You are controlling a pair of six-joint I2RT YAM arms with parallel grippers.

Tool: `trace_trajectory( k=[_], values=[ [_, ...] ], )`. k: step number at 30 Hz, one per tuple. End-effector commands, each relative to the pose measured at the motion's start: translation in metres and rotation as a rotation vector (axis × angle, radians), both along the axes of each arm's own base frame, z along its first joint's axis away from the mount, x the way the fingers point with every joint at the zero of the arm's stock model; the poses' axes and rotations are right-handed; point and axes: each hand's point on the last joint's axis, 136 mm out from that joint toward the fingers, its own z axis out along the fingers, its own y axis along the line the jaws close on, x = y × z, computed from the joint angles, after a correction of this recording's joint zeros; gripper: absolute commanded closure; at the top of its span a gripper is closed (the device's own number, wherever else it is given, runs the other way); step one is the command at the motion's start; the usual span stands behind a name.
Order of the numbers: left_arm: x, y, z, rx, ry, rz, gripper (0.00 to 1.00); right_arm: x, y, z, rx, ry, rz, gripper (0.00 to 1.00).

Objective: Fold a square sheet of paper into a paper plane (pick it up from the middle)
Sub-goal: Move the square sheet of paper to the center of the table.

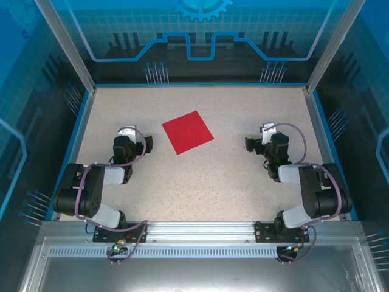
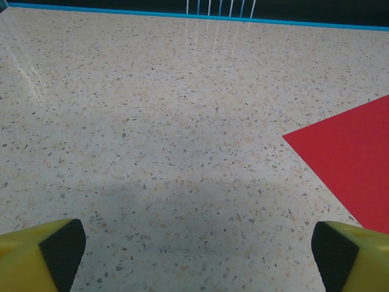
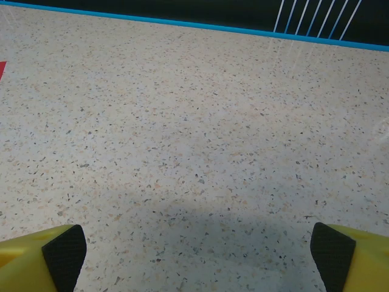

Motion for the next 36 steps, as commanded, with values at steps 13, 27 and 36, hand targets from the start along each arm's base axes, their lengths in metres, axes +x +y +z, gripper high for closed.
trace_trajectory(
  k=[13, 27, 36],
  values=[
    [0.007, -0.001, 0.007, -0.006, -0.016, -0.018, 0.01, 0.005, -0.003, 0.005, 0.001, -0.012, 0.002, 0.01],
    [0.004, 0.011, 0.015, -0.005, -0.033, 0.057, 0.01, 0.003, -0.01, 0.021, -0.009, -0.025, -0.049, 0.01],
    [-0.023, 0.021, 0.07, -0.153, 0.086, 0.214, 0.01, -0.014, 0.037, 0.077, 0.069, 0.172, -0.035, 0.01]
  ],
)
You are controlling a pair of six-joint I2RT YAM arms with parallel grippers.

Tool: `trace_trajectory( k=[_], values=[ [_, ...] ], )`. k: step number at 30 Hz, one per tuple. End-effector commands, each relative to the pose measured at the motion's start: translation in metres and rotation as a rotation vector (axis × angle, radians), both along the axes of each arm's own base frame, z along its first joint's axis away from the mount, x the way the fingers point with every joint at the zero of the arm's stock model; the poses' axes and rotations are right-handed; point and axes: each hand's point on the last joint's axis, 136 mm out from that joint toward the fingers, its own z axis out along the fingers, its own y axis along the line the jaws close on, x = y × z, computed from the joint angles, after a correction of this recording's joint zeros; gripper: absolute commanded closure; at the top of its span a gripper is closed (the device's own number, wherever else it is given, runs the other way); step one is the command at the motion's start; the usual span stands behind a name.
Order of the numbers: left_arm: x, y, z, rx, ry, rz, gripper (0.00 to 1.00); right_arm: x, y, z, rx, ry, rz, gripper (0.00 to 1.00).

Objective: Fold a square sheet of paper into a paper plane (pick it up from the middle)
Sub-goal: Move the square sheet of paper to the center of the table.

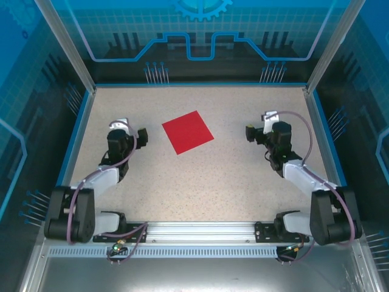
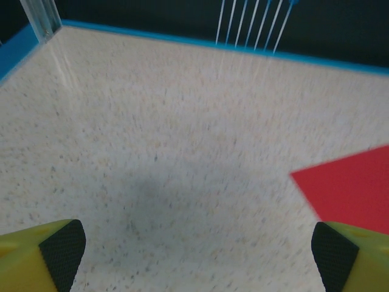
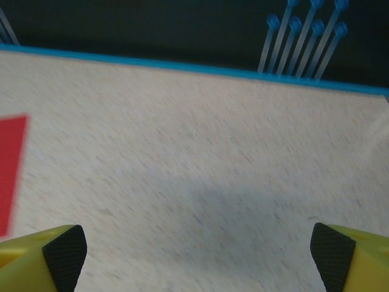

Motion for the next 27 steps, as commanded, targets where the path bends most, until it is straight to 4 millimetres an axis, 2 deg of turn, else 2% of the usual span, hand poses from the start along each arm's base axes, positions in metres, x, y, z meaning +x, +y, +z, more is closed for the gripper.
trace_trajectory(
  k=[1, 3, 7, 10, 13, 16, 19, 23, 27],
  values=[
    [-0.019, 0.001, 0.016, -0.143, 0.111, 0.081, 0.01, -0.021, 0.028, -0.013, 0.058, 0.25, -0.023, 0.01],
    [-0.025, -0.011, 0.026, -0.225, 0.136, 0.056, 0.01, -0.025, 0.058, -0.015, 0.087, 0.324, 0.008, 0.01],
    [-0.038, -0.036, 0.039, -0.326, 0.179, -0.036, 0.01, -0.034, 0.148, -0.019, 0.229, 0.452, 0.183, 0.01],
    [-0.047, -0.034, 0.044, -0.36, 0.181, -0.005, 0.01, -0.035, 0.204, -0.031, 0.3, 0.547, 0.269, 0.01],
    [-0.051, -0.032, 0.046, -0.373, 0.182, 0.013, 0.01, -0.025, 0.242, -0.051, 0.299, 0.635, 0.281, 0.01],
    [-0.052, -0.035, 0.042, -0.375, 0.209, 0.003, 0.01, -0.015, 0.267, -0.073, 0.285, 0.717, 0.278, 0.03],
    [-0.054, -0.037, 0.036, -0.376, 0.243, -0.006, 0.01, -0.004, 0.284, -0.086, 0.29, 0.758, 0.276, 0.04],
    [-0.053, -0.04, 0.032, -0.384, 0.261, -0.017, 0.01, 0.013, 0.296, -0.108, 0.255, 0.811, 0.245, 0.05],
    [-0.053, -0.04, 0.029, -0.39, 0.286, -0.002, 0.01, 0.021, 0.301, -0.132, 0.213, 0.865, 0.213, 0.07]
  ],
)
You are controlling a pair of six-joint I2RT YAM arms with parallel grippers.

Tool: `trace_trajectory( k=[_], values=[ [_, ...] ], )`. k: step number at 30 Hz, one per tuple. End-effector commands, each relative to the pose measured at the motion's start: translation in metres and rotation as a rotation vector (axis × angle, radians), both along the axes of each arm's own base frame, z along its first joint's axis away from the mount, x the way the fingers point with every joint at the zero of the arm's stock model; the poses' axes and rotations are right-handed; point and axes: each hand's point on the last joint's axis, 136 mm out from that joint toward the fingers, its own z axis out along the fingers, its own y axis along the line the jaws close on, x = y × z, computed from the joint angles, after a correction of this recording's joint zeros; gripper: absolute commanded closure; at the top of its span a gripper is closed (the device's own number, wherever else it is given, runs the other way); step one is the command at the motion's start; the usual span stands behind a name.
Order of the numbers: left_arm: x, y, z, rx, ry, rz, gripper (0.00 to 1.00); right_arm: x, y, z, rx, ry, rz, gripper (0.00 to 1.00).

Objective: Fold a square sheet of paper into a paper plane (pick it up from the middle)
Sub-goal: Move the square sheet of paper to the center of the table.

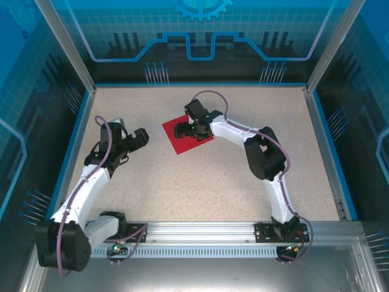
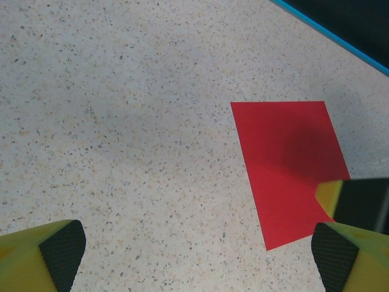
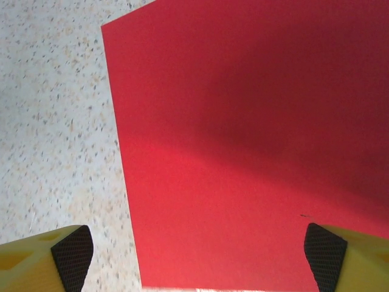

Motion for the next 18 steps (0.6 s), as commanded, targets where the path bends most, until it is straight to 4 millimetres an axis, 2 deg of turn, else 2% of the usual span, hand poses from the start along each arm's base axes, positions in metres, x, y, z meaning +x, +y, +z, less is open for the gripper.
trace_trajectory(
  k=[1, 4, 5, 9, 10, 12, 15, 18],
  values=[
    [0.002, -0.008, 0.009, -0.042, 0.01, -0.011, 0.01, -0.011, -0.002, -0.026, -0.066, 0.105, -0.005, 0.07],
    [0.003, -0.01, 0.007, -0.057, 0.032, -0.016, 0.01, -0.014, -0.004, -0.036, -0.084, 0.13, -0.006, 0.06],
    [0.003, -0.01, 0.006, -0.06, 0.038, -0.014, 0.01, -0.018, -0.007, -0.052, -0.107, 0.161, -0.007, 0.06],
    [0.003, -0.011, 0.002, -0.064, 0.053, -0.016, 0.01, -0.034, -0.025, -0.068, -0.158, 0.217, -0.031, 0.06],
    [0.002, -0.011, 0.002, -0.066, 0.056, -0.014, 0.01, -0.039, -0.03, -0.062, -0.167, 0.218, -0.039, 0.06],
    [0.002, -0.011, 0.002, -0.067, 0.057, -0.014, 0.01, -0.052, -0.044, -0.064, -0.196, 0.238, -0.059, 0.06],
    [0.002, -0.011, 0.003, -0.065, 0.06, -0.014, 0.01, -0.084, -0.071, -0.069, -0.243, 0.28, -0.085, 0.06],
    [0.002, -0.012, 0.005, -0.066, 0.056, -0.017, 0.01, -0.128, -0.105, -0.073, -0.295, 0.324, -0.12, 0.05]
  ],
)
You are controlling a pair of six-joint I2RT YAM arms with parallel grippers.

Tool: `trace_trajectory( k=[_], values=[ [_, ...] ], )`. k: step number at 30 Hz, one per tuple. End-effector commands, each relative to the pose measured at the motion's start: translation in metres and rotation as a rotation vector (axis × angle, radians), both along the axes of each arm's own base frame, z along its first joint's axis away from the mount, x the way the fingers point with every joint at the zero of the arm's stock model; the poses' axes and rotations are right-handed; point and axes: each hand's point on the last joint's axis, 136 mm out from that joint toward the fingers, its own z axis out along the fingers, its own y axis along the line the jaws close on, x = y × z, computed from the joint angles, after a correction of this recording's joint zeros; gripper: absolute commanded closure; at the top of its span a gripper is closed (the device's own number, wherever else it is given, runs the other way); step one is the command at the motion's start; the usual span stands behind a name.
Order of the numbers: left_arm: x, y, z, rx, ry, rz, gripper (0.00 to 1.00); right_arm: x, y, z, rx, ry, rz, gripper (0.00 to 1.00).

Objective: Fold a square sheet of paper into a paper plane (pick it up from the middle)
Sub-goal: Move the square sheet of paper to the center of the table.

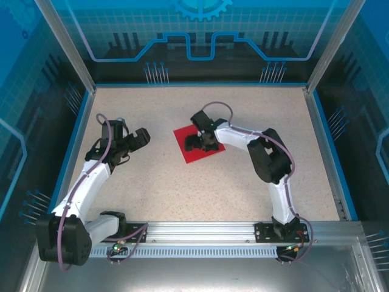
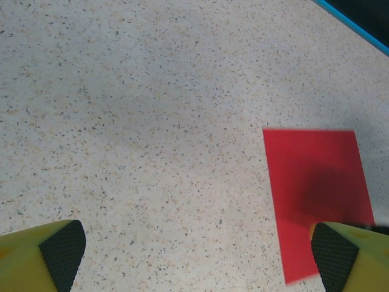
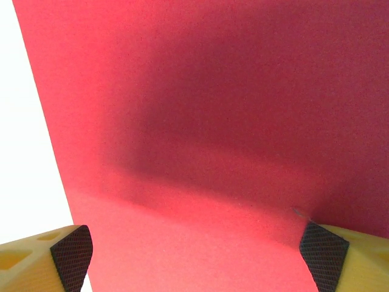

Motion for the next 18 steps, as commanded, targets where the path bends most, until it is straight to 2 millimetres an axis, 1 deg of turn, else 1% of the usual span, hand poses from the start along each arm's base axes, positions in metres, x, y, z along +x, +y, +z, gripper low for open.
trace_trajectory(
  k=[1, 2, 3, 4, 6, 8, 11, 13, 15, 18],
  values=[
    [0.002, -0.006, 0.011, -0.029, -0.007, -0.01, 0.01, -0.079, -0.056, -0.034, -0.17, 0.187, -0.069, 0.05],
    [0.002, -0.007, 0.012, -0.03, -0.009, -0.012, 0.01, -0.091, -0.064, -0.032, -0.178, 0.189, -0.079, 0.05],
    [0.002, -0.007, 0.012, -0.032, -0.008, -0.012, 0.01, -0.108, -0.078, -0.035, -0.203, 0.203, -0.095, 0.05],
    [0.002, -0.008, 0.012, -0.034, -0.007, -0.015, 0.01, -0.12, -0.09, -0.036, -0.225, 0.214, -0.112, 0.05],
    [0.002, -0.009, 0.013, -0.031, -0.01, -0.021, 0.01, -0.131, -0.1, -0.031, -0.23, 0.207, -0.114, 0.05],
    [0.001, -0.01, 0.014, -0.029, -0.011, -0.024, 0.01, -0.128, -0.098, -0.013, -0.215, 0.17, -0.063, 0.05],
    [0.001, -0.011, 0.014, -0.03, -0.013, -0.032, 0.01, -0.111, -0.082, 0.033, -0.174, 0.096, 0.095, 0.01],
    [0.001, -0.011, 0.011, -0.027, 0.002, -0.033, 0.01, -0.099, -0.082, 0.057, -0.156, 0.068, 0.161, 0.01],
    [0.001, -0.011, 0.01, -0.027, 0.009, -0.034, 0.01, -0.09, -0.087, 0.065, -0.148, 0.053, 0.204, 0.01],
    [0.0, -0.013, 0.008, -0.033, 0.014, -0.038, 0.01, -0.08, -0.096, 0.06, -0.192, 0.058, 0.247, 0.01]
  ],
)
